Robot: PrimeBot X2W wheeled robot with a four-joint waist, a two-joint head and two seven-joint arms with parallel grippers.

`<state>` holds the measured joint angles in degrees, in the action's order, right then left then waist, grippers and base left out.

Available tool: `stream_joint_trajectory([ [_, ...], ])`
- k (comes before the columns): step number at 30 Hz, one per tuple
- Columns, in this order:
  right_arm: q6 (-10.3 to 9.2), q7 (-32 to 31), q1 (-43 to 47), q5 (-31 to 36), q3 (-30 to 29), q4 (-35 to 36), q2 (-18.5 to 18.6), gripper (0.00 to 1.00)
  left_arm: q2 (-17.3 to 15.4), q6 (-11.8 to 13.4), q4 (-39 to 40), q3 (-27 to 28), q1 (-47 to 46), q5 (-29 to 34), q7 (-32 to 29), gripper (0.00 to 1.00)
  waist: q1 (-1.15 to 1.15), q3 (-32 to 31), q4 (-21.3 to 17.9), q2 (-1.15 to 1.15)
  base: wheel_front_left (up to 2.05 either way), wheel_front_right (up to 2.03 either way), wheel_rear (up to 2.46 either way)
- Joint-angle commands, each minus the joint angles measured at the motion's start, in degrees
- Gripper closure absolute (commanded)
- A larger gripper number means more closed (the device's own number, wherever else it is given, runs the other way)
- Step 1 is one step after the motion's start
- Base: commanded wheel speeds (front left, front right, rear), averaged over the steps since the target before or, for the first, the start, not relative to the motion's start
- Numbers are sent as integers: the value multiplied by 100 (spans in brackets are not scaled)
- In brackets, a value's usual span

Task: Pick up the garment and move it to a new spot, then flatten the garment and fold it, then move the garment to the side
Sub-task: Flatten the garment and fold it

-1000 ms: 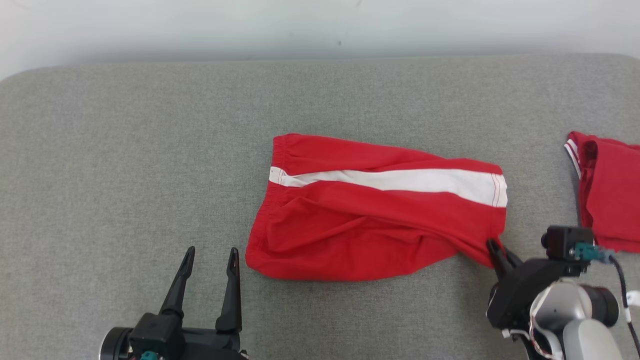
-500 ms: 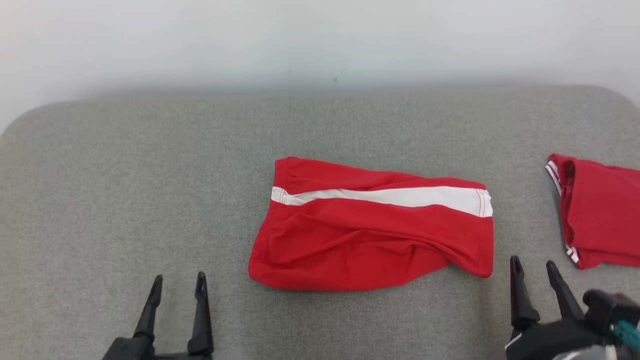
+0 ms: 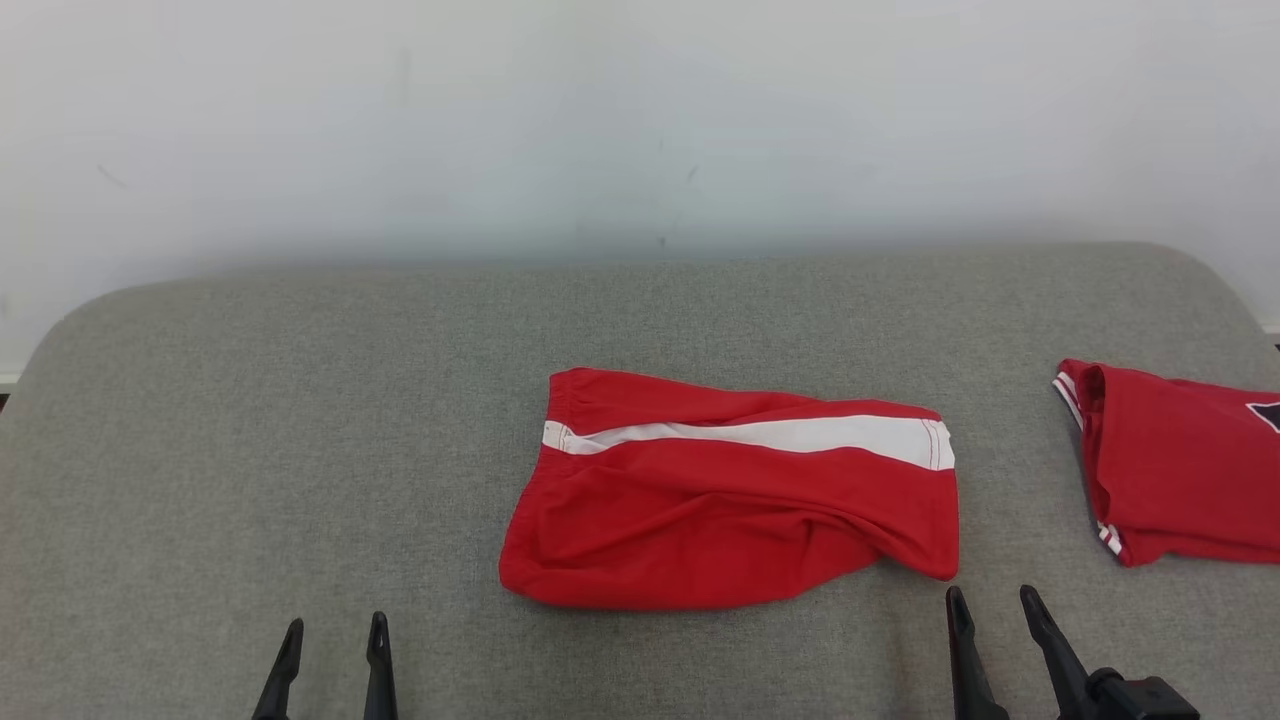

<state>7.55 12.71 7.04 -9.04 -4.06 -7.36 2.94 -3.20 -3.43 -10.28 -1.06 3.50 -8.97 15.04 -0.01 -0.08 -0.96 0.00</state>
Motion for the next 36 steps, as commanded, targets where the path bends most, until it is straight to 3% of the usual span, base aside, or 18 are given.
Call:
stream_joint_trajectory([
  [1,-10,37,68,79,32,-43,-13,0,13,3,-78,42,44,34,15,0,1,-74,-3,0,0,0,0],
  [10,-10,-91,-41,47,169,-193,-14,0,30,-55,-458,5,58,-5,15,0,1,-152,-62,0,0,0,0],
  [36,-10,-70,-164,3,274,-206,-14,0,35,-32,-579,-93,-34,-87,15,0,1,-72,-72,0,0,0,0],
])
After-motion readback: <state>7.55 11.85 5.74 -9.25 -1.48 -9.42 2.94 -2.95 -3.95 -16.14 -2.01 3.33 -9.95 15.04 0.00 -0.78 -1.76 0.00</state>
